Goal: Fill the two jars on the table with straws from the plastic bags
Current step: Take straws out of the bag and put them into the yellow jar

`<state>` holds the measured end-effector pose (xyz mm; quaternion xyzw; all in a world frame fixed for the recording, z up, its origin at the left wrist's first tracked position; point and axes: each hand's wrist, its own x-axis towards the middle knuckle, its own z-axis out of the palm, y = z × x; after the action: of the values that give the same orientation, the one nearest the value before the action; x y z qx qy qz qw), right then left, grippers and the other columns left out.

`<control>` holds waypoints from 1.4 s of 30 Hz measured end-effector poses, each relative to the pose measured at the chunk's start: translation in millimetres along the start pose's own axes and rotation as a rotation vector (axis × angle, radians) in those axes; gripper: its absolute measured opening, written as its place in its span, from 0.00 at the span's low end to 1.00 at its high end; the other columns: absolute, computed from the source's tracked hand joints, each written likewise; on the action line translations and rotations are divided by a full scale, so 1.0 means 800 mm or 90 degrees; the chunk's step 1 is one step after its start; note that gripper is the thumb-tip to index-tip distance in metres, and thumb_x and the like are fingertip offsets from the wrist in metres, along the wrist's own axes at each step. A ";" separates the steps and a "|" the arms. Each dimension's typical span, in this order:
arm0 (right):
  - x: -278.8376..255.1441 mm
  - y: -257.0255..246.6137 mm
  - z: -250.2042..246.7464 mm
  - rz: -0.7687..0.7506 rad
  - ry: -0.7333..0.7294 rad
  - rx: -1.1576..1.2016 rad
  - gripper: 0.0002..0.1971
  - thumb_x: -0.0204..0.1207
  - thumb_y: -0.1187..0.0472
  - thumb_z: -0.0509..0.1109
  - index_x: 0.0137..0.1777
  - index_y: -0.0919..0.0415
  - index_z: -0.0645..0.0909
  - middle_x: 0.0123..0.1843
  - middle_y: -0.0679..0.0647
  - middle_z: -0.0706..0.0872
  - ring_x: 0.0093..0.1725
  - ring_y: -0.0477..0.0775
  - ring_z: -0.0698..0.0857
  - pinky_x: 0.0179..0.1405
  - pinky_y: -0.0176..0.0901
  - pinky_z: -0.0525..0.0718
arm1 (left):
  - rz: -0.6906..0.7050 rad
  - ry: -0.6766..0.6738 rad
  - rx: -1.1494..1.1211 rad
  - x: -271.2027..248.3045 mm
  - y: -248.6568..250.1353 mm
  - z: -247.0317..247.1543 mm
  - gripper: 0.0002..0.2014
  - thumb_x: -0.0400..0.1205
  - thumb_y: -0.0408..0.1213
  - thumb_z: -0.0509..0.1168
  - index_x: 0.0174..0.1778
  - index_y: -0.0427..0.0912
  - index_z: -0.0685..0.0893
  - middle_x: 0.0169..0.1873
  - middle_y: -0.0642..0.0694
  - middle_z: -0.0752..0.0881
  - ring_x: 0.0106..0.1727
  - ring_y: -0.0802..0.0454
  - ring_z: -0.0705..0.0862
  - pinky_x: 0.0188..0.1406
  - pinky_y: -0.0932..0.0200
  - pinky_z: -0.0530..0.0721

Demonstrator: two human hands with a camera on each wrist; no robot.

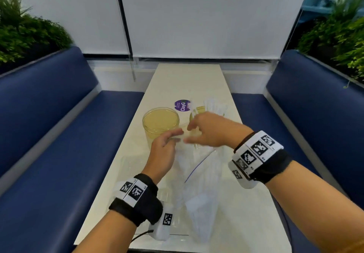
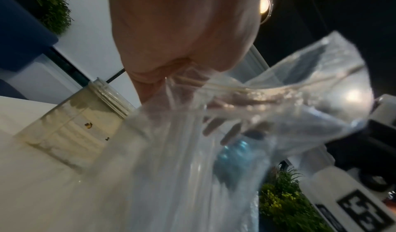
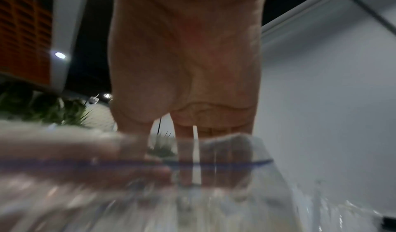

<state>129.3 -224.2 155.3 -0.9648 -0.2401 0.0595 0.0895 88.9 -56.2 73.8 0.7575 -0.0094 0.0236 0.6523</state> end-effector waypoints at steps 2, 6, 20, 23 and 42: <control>-0.009 -0.005 0.017 0.014 -0.063 -0.030 0.39 0.71 0.28 0.71 0.76 0.52 0.76 0.73 0.48 0.80 0.68 0.51 0.80 0.65 0.48 0.79 | -0.002 -0.011 -0.040 -0.003 0.004 0.003 0.21 0.88 0.26 0.53 0.70 0.44 0.86 0.65 0.51 0.88 0.66 0.55 0.86 0.62 0.54 0.86; -0.015 -0.012 0.041 0.009 -0.062 0.026 0.46 0.61 0.26 0.77 0.76 0.49 0.71 0.71 0.43 0.80 0.67 0.50 0.80 0.64 0.49 0.80 | -0.020 -0.045 -0.104 -0.007 0.005 0.003 0.22 0.90 0.28 0.51 0.74 0.45 0.84 0.68 0.51 0.87 0.68 0.60 0.84 0.60 0.59 0.83; -0.019 -0.026 0.064 -0.062 0.051 -0.085 0.18 0.85 0.46 0.61 0.71 0.51 0.76 0.50 0.55 0.88 0.49 0.60 0.87 0.37 0.46 0.76 | -0.051 -0.099 -0.129 -0.016 0.001 -0.002 0.24 0.85 0.55 0.66 0.76 0.52 0.81 0.66 0.58 0.87 0.71 0.61 0.83 0.71 0.55 0.81; -0.017 -0.018 0.056 -0.062 0.099 -0.055 0.17 0.83 0.45 0.62 0.69 0.47 0.76 0.50 0.53 0.88 0.49 0.58 0.87 0.42 0.50 0.85 | -0.013 -0.142 -0.091 -0.018 -0.007 -0.008 0.34 0.72 0.48 0.77 0.76 0.53 0.79 0.71 0.57 0.84 0.73 0.61 0.81 0.68 0.60 0.80; -0.001 -0.042 0.031 -0.098 0.283 0.160 0.17 0.81 0.42 0.69 0.49 0.57 0.86 0.33 0.45 0.79 0.33 0.47 0.77 0.35 0.43 0.73 | 0.015 0.029 -0.118 -0.023 -0.001 0.042 0.09 0.74 0.27 0.80 0.47 0.34 0.89 0.41 0.42 0.94 0.40 0.55 0.92 0.35 0.61 0.86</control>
<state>109.3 -191.5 138.0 -0.9144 -0.2783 -0.1314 0.2631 71.5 -89.4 67.0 0.6930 -0.0060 0.0476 0.7193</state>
